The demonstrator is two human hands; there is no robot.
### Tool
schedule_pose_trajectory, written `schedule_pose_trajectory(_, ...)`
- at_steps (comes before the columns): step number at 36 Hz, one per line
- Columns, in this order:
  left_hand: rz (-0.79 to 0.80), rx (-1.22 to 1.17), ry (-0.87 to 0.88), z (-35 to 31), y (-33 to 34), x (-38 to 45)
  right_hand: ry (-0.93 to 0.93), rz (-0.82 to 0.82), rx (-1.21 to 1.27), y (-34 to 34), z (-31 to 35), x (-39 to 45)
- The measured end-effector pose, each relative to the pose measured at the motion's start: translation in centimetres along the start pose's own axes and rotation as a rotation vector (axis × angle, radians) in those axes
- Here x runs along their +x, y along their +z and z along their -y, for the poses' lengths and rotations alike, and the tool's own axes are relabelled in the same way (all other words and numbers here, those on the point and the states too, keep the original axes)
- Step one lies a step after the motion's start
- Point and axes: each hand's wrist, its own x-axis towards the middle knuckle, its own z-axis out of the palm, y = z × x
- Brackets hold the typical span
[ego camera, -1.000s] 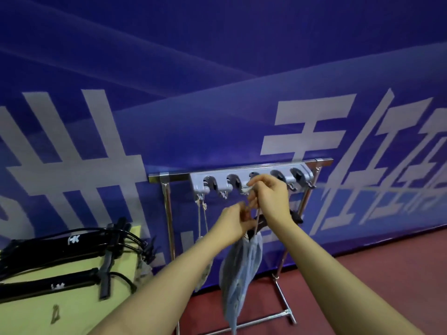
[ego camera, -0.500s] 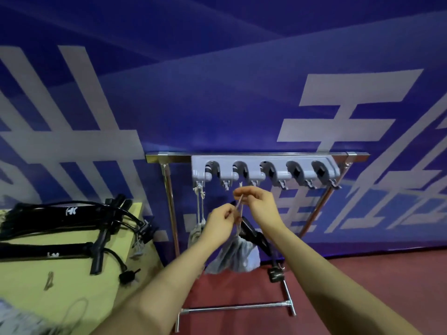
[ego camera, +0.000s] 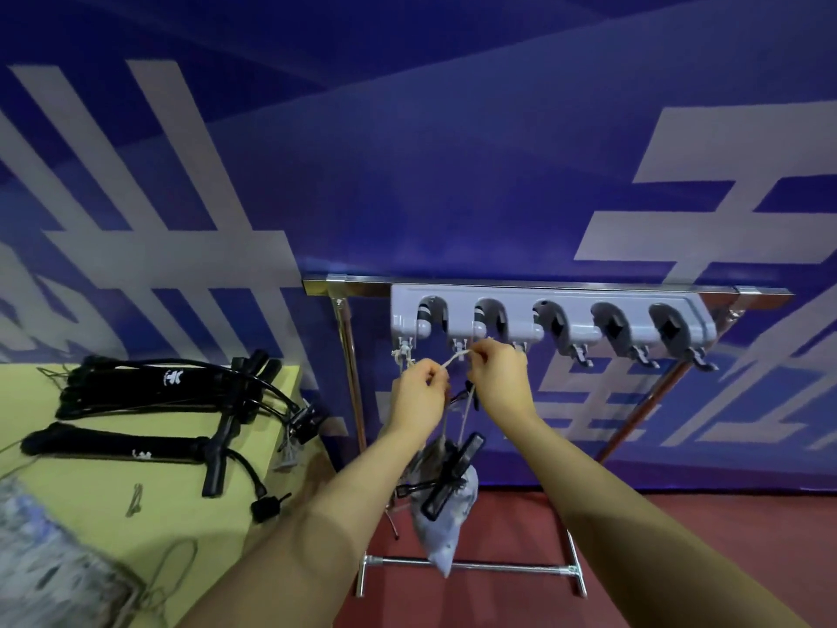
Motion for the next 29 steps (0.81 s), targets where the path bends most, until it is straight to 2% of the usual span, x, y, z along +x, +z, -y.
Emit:
schedule_pose_trajectory(7,0.082,0.221,0.014,-0.1,0.5,0.0,0.039,0.047,-0.047,0.4,-0.2,-1.2)
schedule_pose_trajectory(10,0.089,0.242,0.017,-0.3,0.0,-0.1,0.094,0.049,-0.089,0.4,0.0,-1.7)
schedule_pose_trajectory(14,0.073,0.240,-0.004,0.1,-1.5,-0.7,0.154,-0.013,-0.026,0.7,0.4,-2.9)
schedule_pose_trajectory(22,0.050,0.284,-0.001,1.5,-6.7,-1.9,0.107,0.080,0.008,2.9,3.1,-4.5)
schedule_pose_trajectory(29,0.006,0.317,-0.010,4.4,-14.1,-3.2,0.029,0.207,0.006,7.8,8.2,-6.2)
